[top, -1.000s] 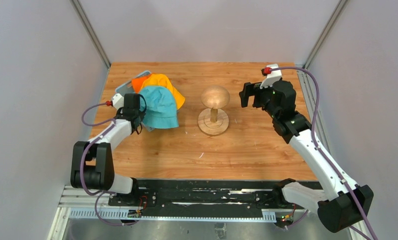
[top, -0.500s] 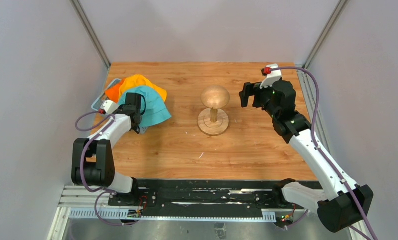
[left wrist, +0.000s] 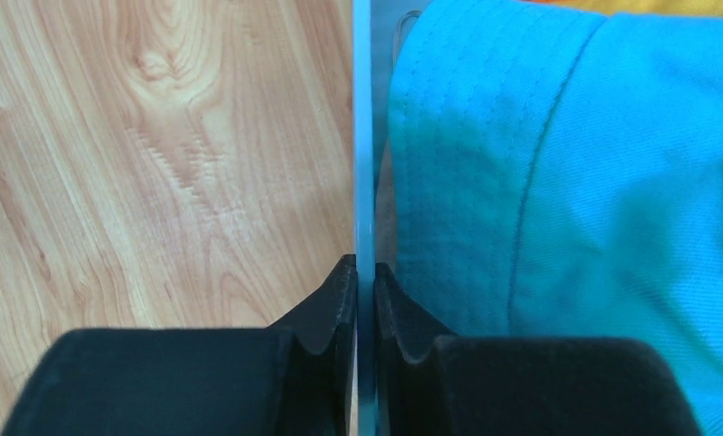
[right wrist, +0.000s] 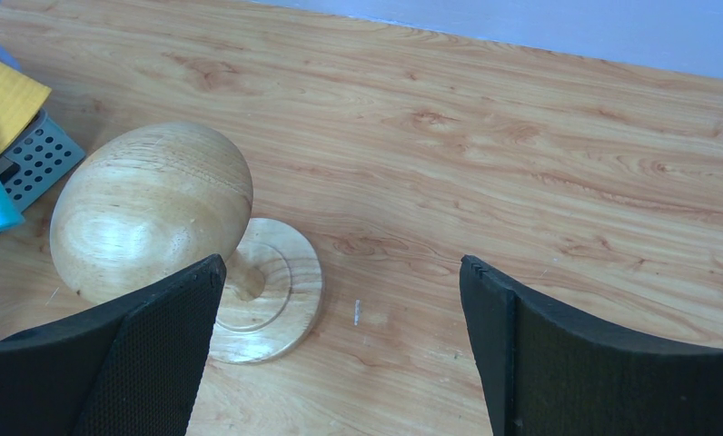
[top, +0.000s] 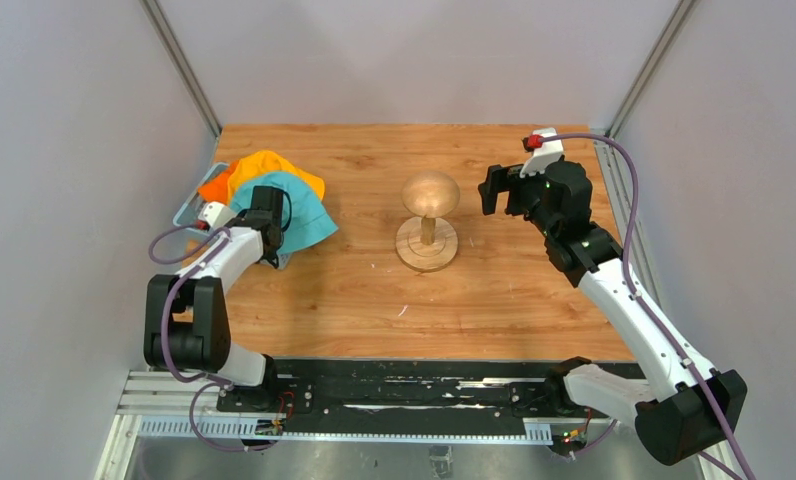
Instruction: Stack the hats
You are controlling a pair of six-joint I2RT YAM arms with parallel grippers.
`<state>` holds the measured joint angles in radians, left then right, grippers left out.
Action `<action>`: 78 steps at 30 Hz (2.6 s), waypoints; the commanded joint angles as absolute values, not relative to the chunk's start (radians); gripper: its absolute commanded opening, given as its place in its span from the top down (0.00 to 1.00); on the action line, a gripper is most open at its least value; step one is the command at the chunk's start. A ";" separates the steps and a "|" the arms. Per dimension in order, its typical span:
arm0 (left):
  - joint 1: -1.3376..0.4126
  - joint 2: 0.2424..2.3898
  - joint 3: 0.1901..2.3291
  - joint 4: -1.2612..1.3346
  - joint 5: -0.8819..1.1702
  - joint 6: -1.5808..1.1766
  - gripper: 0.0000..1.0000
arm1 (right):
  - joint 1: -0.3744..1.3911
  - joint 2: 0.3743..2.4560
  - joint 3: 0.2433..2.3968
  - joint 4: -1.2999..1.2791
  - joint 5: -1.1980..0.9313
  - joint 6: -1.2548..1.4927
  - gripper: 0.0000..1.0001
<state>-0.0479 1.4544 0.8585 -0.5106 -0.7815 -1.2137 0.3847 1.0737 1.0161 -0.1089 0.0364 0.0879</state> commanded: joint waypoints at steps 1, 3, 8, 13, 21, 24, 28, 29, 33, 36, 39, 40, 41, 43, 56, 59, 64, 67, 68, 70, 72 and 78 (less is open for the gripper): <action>-0.041 1.444 0.870 -0.419 -0.785 -1.146 0.85 | 0.397 1.061 1.005 -0.093 0.047 0.081 0.01; -0.043 1.430 0.863 -0.397 -0.766 -1.123 0.78 | 0.397 1.061 1.005 -0.093 0.046 0.082 0.01; -0.043 1.400 0.870 -0.412 -0.739 -1.099 0.19 | 0.397 1.065 1.006 -0.094 0.037 0.086 0.01; -0.045 1.355 0.873 -0.450 -0.725 -1.094 0.17 | 0.398 1.066 1.005 -0.092 0.032 0.092 0.01; -0.081 1.195 0.904 -0.561 -0.730 -1.098 0.17 | 0.397 1.066 1.006 -0.088 0.019 0.102 0.01; -0.091 1.109 0.907 -0.559 -0.736 -1.066 0.17 | 0.397 1.066 1.006 -0.084 0.013 0.104 0.01; -0.094 1.039 0.886 -0.389 -0.631 -0.846 0.16 | 0.397 1.067 1.011 -0.082 0.007 0.104 0.01; -0.094 1.031 0.879 -0.343 -0.585 -0.786 0.16 | 0.397 1.067 1.012 -0.081 0.005 0.106 0.01; -0.094 1.059 0.851 -0.163 -0.339 -0.600 0.20 | 0.397 1.068 1.017 -0.080 -0.005 0.110 0.01; -0.096 1.152 0.904 -0.150 -0.214 -0.523 0.22 | 0.397 1.063 1.014 -0.081 -0.004 0.112 0.01; -0.110 1.251 0.954 -0.162 -0.171 -0.469 0.24 | 0.397 1.056 1.013 -0.084 -0.003 0.112 0.01; -0.117 1.278 0.967 -0.165 -0.173 -0.450 0.24 | 0.397 1.052 1.012 -0.086 -0.003 0.111 0.01; -0.125 1.300 0.977 -0.167 -0.192 -0.434 0.25 | 0.397 1.048 1.011 -0.089 -0.002 0.112 0.01; -0.140 1.327 0.995 -0.173 -0.220 -0.412 0.26 | 0.397 1.041 1.007 -0.093 0.001 0.110 0.01; -0.181 1.353 1.010 -0.146 -0.343 -0.365 0.78 | 0.397 1.030 0.987 -0.098 0.016 0.106 0.01; -0.199 1.299 1.007 -0.151 -0.374 -0.354 0.84 | 0.397 1.033 0.988 -0.096 0.015 0.106 0.01; -0.245 1.174 1.035 -0.204 -0.411 -0.331 0.84 | 0.397 1.039 0.986 -0.094 0.010 0.111 0.01; -0.252 1.109 1.044 -0.221 -0.403 -0.328 0.90 | 0.398 1.038 0.981 -0.090 0.006 0.115 0.01; -0.251 1.090 1.047 -0.228 -0.396 -0.328 0.92 | 0.398 1.037 0.981 -0.089 0.006 0.115 0.01; -0.253 1.056 1.058 -0.237 -0.377 -0.328 0.97 | 0.397 1.040 0.980 -0.088 0.005 0.115 0.01; -0.253 1.023 1.061 -0.228 -0.352 -0.327 1.00 | 0.397 1.042 0.982 -0.086 0.003 0.117 0.01; -0.253 0.963 1.031 -0.073 -0.137 -0.323 1.00 | 0.397 1.050 0.988 -0.082 0.001 0.118 0.01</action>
<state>-0.2466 0.9920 1.0340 -0.2077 -0.2974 -0.3367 0.3847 1.0462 0.9871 -0.1020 0.0017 0.1081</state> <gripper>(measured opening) 0.050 0.987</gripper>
